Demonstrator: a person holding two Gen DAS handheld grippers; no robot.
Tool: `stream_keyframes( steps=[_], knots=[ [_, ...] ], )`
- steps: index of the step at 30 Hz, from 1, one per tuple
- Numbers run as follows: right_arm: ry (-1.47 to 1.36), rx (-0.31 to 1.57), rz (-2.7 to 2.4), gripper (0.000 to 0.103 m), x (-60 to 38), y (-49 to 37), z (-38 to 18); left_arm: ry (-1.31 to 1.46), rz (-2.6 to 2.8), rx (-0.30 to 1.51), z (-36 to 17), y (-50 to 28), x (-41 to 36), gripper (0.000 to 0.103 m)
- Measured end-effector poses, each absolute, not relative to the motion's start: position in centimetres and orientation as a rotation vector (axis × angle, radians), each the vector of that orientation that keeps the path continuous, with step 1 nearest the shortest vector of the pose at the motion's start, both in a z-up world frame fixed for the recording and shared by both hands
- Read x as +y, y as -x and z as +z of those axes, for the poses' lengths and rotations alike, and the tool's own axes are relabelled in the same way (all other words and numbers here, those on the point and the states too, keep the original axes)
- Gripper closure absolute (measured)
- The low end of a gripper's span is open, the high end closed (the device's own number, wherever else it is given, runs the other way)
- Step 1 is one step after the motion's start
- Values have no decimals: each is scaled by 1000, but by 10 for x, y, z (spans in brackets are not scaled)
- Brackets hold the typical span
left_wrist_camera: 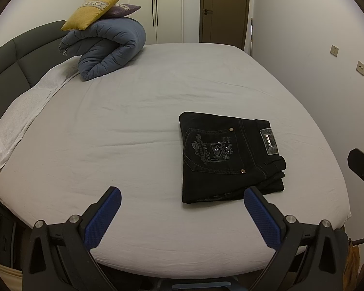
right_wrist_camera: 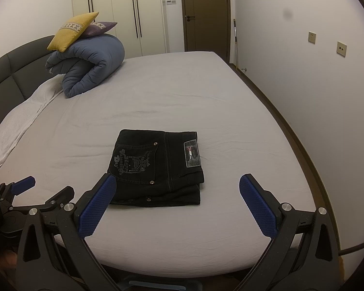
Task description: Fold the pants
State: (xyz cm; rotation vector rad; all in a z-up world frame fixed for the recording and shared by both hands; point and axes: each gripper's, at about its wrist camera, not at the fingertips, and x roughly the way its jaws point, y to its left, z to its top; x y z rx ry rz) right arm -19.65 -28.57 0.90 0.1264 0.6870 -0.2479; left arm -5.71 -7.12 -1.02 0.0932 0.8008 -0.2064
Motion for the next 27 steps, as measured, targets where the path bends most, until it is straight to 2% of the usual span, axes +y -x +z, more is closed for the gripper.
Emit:
stream_keyframes(
  steps=[27],
  knots=[
    [-127, 687, -246, 0, -286, 195, 8, -95, -209, 805, -11, 59, -71, 0]
  ],
)
